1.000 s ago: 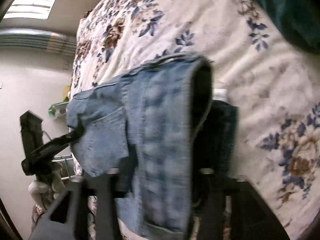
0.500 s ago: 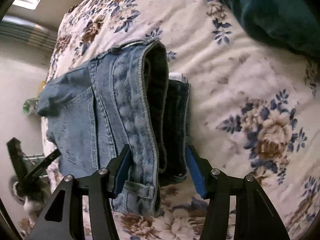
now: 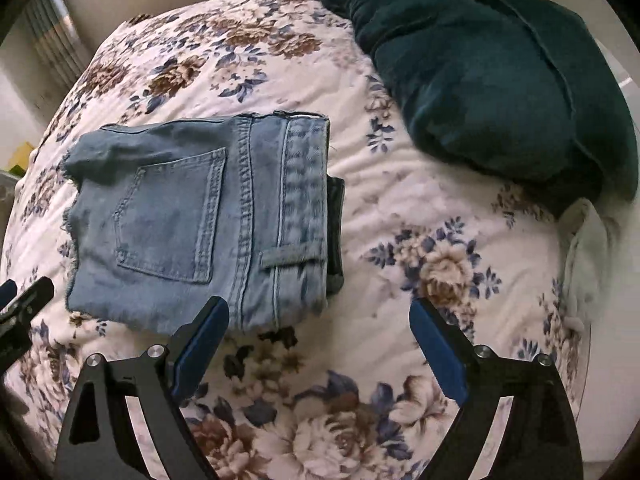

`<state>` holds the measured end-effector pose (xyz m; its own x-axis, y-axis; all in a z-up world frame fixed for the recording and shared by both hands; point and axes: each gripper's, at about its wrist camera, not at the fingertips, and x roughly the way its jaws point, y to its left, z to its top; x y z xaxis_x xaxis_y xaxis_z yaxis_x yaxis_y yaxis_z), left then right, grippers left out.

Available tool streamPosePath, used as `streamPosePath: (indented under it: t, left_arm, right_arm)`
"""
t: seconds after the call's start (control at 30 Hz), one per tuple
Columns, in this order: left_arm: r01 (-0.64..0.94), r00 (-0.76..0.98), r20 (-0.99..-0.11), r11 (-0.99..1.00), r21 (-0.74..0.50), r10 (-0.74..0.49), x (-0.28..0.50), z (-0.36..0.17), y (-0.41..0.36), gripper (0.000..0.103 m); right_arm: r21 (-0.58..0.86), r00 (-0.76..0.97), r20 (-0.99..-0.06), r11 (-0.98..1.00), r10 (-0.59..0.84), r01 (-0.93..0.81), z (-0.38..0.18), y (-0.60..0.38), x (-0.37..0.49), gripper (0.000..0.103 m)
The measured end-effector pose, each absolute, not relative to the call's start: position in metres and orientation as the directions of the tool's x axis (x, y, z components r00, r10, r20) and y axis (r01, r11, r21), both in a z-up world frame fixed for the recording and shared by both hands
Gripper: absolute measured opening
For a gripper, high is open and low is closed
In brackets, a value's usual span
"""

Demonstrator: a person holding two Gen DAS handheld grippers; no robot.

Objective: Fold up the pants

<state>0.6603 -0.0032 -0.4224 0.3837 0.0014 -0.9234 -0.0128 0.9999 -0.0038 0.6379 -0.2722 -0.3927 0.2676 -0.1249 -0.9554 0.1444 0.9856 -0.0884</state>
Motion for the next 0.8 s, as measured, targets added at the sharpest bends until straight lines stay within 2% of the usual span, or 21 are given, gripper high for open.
streamPosePath:
  t: [0.37, 0.53, 0.8]
  left_arm:
    - [-0.039, 0.468, -0.883, 0.999, 0.025, 0.041, 0.605, -0.353, -0.013, 0.094]
    - [-0.042, 0.524, -0.850, 0.998, 0.041, 0.057, 0.565, -0.306, -0.017, 0.094]
    - [0.005, 0.628, -0.778, 1.000, 0.017, 0.010, 0.481, -0.212, -0.016, 0.094]
  right_arm:
    - [-0.101, 0.357, -0.922, 0.984, -0.149, 0.150, -0.328, -0.281, 0.581, 0.094]
    - [-0.121, 0.441, -0.882, 0.985, -0.164, 0.126, -0.265, -0.276, 0.538, 0.094]
    - [-0.120, 0.538, -0.826, 0.985, -0.166, 0.120, -0.160, -0.260, 0.444, 0.094]
